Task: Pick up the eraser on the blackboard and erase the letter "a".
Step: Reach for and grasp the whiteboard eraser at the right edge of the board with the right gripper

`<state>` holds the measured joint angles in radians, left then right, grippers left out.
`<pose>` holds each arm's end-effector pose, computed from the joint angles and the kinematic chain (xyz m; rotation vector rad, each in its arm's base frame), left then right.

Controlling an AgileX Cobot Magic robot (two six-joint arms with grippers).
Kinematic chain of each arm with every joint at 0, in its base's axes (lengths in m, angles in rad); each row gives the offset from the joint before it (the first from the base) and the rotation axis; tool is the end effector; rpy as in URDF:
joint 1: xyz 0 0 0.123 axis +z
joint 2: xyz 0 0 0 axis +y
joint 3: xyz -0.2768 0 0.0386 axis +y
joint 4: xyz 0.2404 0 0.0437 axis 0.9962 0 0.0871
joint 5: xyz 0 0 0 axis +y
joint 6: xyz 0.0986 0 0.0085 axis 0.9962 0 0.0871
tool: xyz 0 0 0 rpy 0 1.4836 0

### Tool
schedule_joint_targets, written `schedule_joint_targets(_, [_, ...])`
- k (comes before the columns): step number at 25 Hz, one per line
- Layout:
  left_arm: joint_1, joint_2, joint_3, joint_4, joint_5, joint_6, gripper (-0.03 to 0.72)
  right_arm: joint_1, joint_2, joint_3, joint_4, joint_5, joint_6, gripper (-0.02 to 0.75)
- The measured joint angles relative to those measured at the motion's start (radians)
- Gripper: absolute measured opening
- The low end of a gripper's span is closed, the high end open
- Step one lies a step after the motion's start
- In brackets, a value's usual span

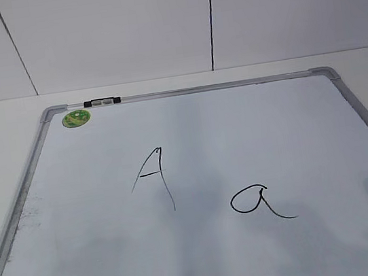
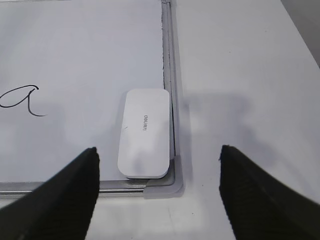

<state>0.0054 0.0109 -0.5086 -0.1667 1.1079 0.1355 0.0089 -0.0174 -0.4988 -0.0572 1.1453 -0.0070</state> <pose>-0.0009 -0.0147 0.2693 0.1477 2.0787 -0.1154 -0.0052 -0.0052 0.2624 -0.0106 2.1120 -0.0680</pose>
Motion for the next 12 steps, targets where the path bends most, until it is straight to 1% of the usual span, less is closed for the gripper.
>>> schedule_joint_targets(12, [0.000, 0.000, 0.000, 0.000, 0.000, 0.000, 0.245, 0.000, 0.000, 0.000, 0.000, 0.000, 0.000, 0.593])
